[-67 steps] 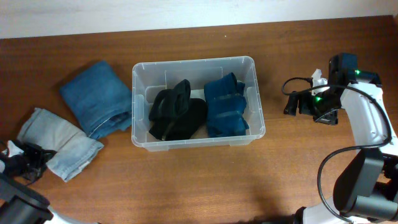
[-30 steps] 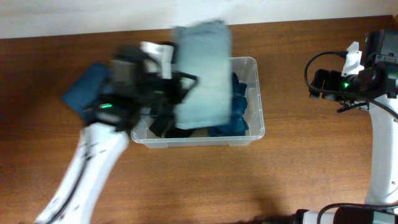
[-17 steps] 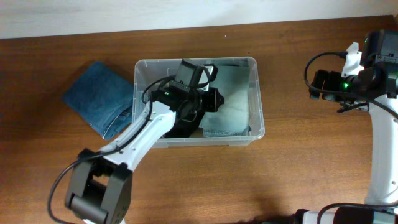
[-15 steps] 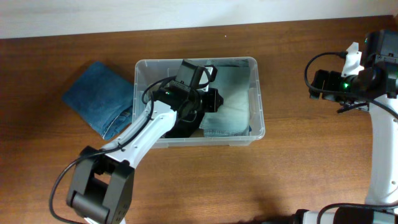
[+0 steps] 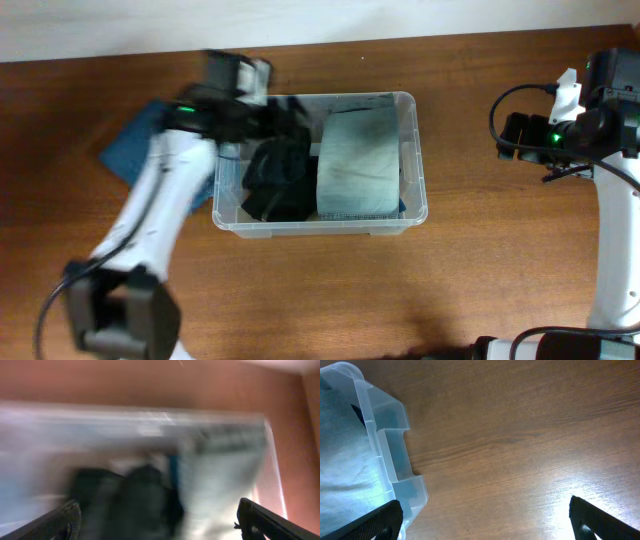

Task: Pack container
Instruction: 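Lay the light-wash jeans into the bin's right half, release, then grasp the blue jeans with the left gripper, then lay the blue jeans into the bin's left half, release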

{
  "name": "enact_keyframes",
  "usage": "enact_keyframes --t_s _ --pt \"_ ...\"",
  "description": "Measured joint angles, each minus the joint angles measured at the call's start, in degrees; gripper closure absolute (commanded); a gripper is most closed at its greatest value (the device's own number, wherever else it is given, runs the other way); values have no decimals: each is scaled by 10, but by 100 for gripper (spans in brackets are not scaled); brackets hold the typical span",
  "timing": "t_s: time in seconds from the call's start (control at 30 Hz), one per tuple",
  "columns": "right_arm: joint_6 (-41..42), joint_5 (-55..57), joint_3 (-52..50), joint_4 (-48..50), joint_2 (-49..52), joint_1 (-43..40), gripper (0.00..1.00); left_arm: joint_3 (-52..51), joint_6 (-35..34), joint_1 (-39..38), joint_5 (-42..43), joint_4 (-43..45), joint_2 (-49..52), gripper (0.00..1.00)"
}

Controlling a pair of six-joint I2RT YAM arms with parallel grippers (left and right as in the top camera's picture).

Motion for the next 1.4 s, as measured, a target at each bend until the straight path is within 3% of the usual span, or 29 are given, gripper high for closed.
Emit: enact_keyframes --t_s 0.2,0.4,0.77,0.83,0.87,0.97,1.0,1.27,1.37,1.4 --pt "0 0 0 0 0 0 2 19 4 160 -96 -74 -68 1" --pt "0 0 0 0 0 0 2 -47 -21 301 -106 -89 5 1" --pt "0 0 0 -3 0 0 2 -71 -11 343 17 -19 182 1" --pt "1 0 0 -4 0 0 2 -68 -12 343 36 -7 189 11" --pt "0 0 0 -5 0 0 2 -68 -12 343 45 -2 194 43" --pt "0 0 0 -5 1 0 2 -68 -12 346 71 2 199 91" --pt "0 0 0 -5 1 0 2 -68 -11 349 84 4 200 99" --pt "0 0 0 -7 1 0 2 -63 -10 352 140 0 185 99" --pt "0 0 0 -8 1 0 2 -64 -10 346 140 -5 133 100" --pt "0 0 0 -8 1 0 2 -64 -9 340 138 -5 75 99"
